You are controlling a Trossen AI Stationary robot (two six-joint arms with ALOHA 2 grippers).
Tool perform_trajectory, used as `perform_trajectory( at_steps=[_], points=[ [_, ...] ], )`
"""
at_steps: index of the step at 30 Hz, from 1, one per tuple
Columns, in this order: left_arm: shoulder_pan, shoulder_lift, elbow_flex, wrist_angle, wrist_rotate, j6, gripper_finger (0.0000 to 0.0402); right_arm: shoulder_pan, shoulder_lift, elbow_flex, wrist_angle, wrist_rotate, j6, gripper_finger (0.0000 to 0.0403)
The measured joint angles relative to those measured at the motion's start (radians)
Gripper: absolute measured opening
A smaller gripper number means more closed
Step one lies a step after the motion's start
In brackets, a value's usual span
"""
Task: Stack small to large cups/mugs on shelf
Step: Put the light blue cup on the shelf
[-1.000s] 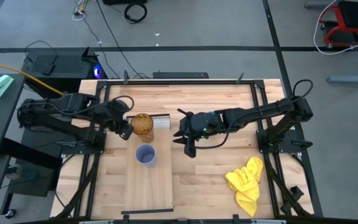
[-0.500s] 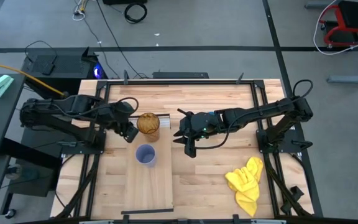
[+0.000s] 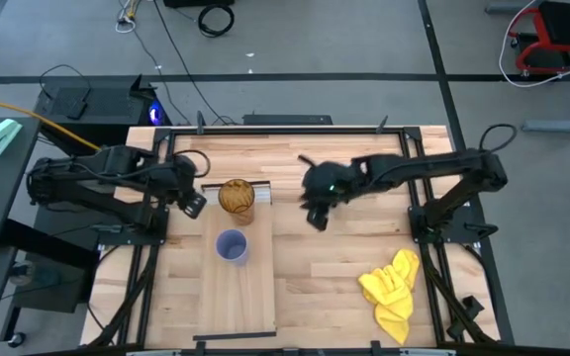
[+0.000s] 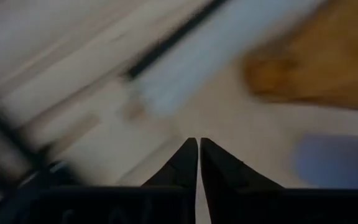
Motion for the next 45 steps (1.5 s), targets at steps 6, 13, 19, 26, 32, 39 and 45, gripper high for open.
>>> perform_trajectory(
  at_steps=[6, 13, 19, 26, 32, 39, 45],
  points=[
    [0.000, -0.027, 0.001, -0.127, -0.061, -0.078, 0.0035, -0.117, -0.104, 0.067, -0.207, 0.007, 0.033, 0.0121],
    [-0.001, -0.029, 0.001, -0.122, -0.079, -0.077, 0.0025, -0.329, -0.138, 0.081, -0.465, 0.004, -0.007, 0.0121],
    [0.000, -0.028, 0.001, -0.122, -0.097, -0.077, 0.0028, -0.462, -0.051, 0.027, -0.480, -0.049, -0.053, 0.0123],
    [-0.002, -0.028, 0.001, -0.122, -0.097, -0.078, 0.0038, -0.508, 0.032, -0.031, -0.476, -0.049, -0.102, 0.0151],
    [-0.002, -0.028, 0.001, -0.122, -0.097, -0.077, 0.0035, -0.507, 0.053, -0.103, -0.428, -0.050, -0.102, 0.0176],
    [-0.002, -0.028, 0.001, -0.122, -0.097, -0.075, 0.0036, -0.456, 0.053, -0.140, -0.384, -0.054, -0.092, 0.0176],
    [-0.002, -0.028, 0.001, -0.122, -0.097, -0.068, 0.0042, -0.427, 0.053, -0.184, -0.321, -0.056, -0.061, 0.0174]
  ],
)
